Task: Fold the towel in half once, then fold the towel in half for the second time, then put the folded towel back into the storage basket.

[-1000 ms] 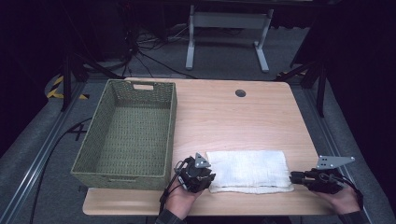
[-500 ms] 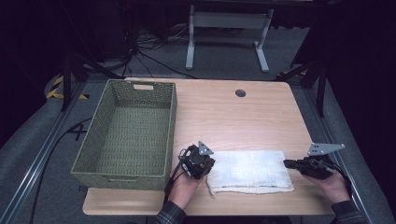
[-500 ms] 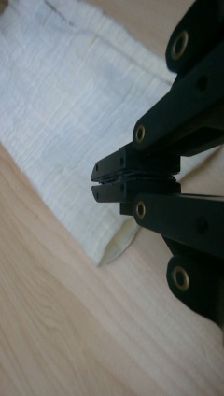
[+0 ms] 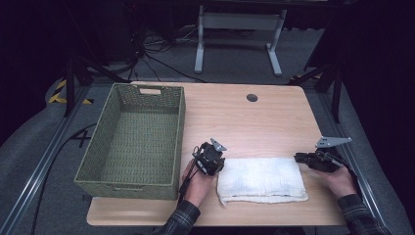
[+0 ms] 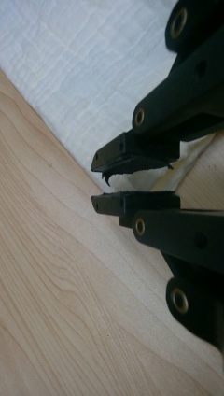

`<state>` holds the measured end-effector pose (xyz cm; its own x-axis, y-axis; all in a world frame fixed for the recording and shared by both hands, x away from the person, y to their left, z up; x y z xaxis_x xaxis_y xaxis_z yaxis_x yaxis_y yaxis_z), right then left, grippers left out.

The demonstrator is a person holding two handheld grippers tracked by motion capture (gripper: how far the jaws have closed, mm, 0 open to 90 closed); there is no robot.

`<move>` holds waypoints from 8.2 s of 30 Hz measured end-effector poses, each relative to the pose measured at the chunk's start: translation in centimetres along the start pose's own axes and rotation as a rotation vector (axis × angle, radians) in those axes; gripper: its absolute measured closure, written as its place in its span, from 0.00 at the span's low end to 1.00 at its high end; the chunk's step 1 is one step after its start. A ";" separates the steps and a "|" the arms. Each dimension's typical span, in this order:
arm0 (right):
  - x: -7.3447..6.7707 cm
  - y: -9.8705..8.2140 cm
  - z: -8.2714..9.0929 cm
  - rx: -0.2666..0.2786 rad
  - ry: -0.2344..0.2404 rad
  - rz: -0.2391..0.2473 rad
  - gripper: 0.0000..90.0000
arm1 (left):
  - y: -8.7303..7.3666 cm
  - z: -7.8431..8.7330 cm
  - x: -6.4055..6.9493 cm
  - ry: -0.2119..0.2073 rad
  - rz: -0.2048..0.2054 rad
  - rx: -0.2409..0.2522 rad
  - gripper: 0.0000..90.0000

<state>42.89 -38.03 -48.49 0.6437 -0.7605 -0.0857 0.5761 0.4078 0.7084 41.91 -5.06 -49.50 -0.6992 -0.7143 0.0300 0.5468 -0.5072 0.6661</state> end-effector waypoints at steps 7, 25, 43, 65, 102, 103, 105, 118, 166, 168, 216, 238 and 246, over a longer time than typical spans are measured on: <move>0.4 -0.3 -1.5 -0.041 0.018 -0.002 0.79 | -0.7 -0.9 -0.5 0.018 0.008 -0.044 0.76; 0.3 -0.2 -1.4 -0.028 0.029 0.020 0.97 | 0.0 -1.0 -1.0 0.012 -0.004 -0.019 0.95; 0.7 1.5 0.9 0.072 -0.026 0.026 0.97 | 2.4 1.4 -1.3 0.026 -0.010 0.083 0.95; -3.6 -0.6 4.3 0.101 0.004 0.102 0.97 | -0.9 5.3 2.1 -0.010 -0.099 0.126 0.95; -6.1 -5.6 5.7 0.006 0.104 0.079 0.86 | -5.9 5.7 6.0 -0.240 -0.093 0.007 0.82; -6.1 -5.3 6.0 0.028 0.100 0.080 0.85 | -5.7 5.9 5.9 -0.235 -0.096 0.021 0.80; -6.1 -4.8 6.3 0.054 0.102 0.080 0.84 | -5.1 6.3 5.7 -0.230 -0.090 0.046 0.79; -7.4 -5.5 4.0 -0.050 0.171 0.113 0.99 | -6.0 4.0 7.6 -0.298 -0.144 -0.061 0.96; -11.8 -2.7 -0.8 -0.120 0.256 0.221 1.00 | 0.2 -1.0 5.1 -0.237 -0.226 -0.046 1.00; -11.6 -2.7 -1.0 -0.130 0.246 0.224 1.00 | 0.1 -1.2 5.3 -0.242 -0.240 -0.061 1.00; -9.0 3.7 -7.7 -0.120 0.217 0.197 1.00 | -2.5 0.1 10.9 -0.404 -0.383 -0.095 0.99; -12.6 4.2 -4.8 -0.017 0.337 0.311 0.65 | -2.2 1.3 7.7 -0.345 -0.366 -0.050 0.62; -15.8 1.9 -4.8 -0.071 0.409 0.371 0.42 | -2.4 1.2 5.9 -0.335 -0.322 -0.050 0.50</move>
<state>36.22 -22.77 -49.11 0.9449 -0.3068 -0.1144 0.2967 0.6545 0.6954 35.93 -7.47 -50.07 -0.9427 -0.3259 0.0717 0.2931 -0.7060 0.6448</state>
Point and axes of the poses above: each handheld gripper's, and its own axes: z roughly backward along the jaws, y roughly out of its top, x roughly to its right, the point moved 7 cm from there along -z, roughly forward along the jaws, and after that the axes turned 3 degrees about -z, right-handed, at the moved point
